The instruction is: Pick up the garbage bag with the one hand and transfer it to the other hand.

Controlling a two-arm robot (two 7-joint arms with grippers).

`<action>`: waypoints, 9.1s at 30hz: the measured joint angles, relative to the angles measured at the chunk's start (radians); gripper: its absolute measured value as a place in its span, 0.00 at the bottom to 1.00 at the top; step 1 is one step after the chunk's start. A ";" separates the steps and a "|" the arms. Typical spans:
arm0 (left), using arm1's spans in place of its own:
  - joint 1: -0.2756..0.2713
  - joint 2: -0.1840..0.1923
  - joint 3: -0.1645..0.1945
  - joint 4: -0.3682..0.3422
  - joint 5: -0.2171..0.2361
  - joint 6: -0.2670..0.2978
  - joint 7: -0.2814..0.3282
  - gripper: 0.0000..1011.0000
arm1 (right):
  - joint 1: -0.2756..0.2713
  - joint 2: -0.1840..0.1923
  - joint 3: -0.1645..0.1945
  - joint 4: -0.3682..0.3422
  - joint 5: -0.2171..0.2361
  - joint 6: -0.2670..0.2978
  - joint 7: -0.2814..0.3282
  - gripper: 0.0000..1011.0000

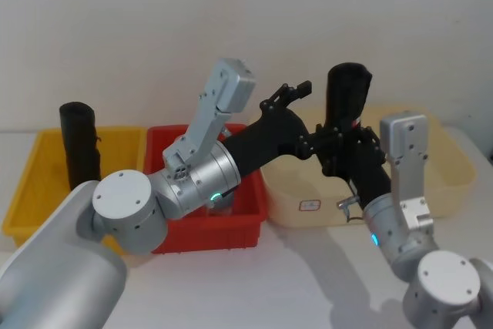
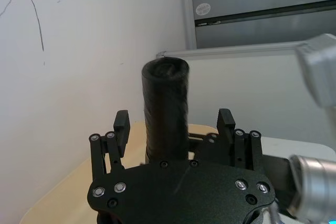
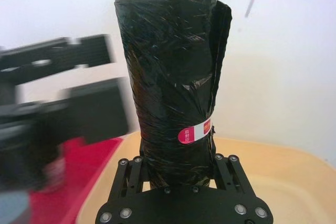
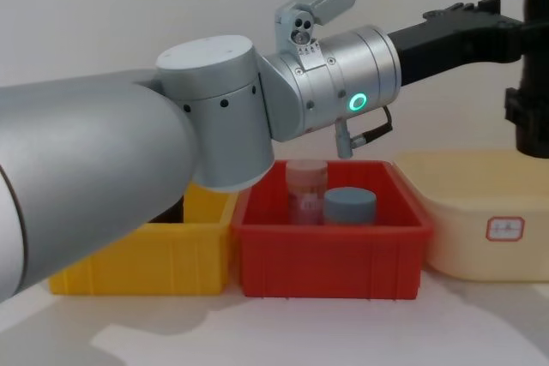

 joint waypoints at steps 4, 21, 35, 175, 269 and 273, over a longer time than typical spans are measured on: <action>0.000 0.000 0.000 0.000 0.000 0.000 0.000 0.99 | 0.036 -0.003 0.023 0.042 0.011 0.010 0.000 0.56; 0.000 0.000 0.000 0.000 0.000 0.000 0.000 0.99 | 0.200 0.022 0.109 0.266 -0.008 0.010 -0.056 0.71; 0.004 0.003 0.000 -0.007 0.000 0.000 0.005 0.99 | 0.223 0.068 0.097 0.295 -0.098 -0.049 -0.083 0.99; 0.621 0.253 -0.196 -0.762 0.311 0.016 0.602 0.99 | 0.156 0.110 -0.265 0.161 0.221 0.092 0.501 0.99; 0.621 0.253 -0.196 -0.762 0.311 0.016 0.602 0.99 | 0.237 0.084 -0.288 0.307 0.268 0.079 0.469 0.99; 0.621 0.253 -0.196 -0.761 0.311 0.016 0.602 0.99 | 0.235 0.083 -0.289 0.306 0.263 0.081 0.466 0.99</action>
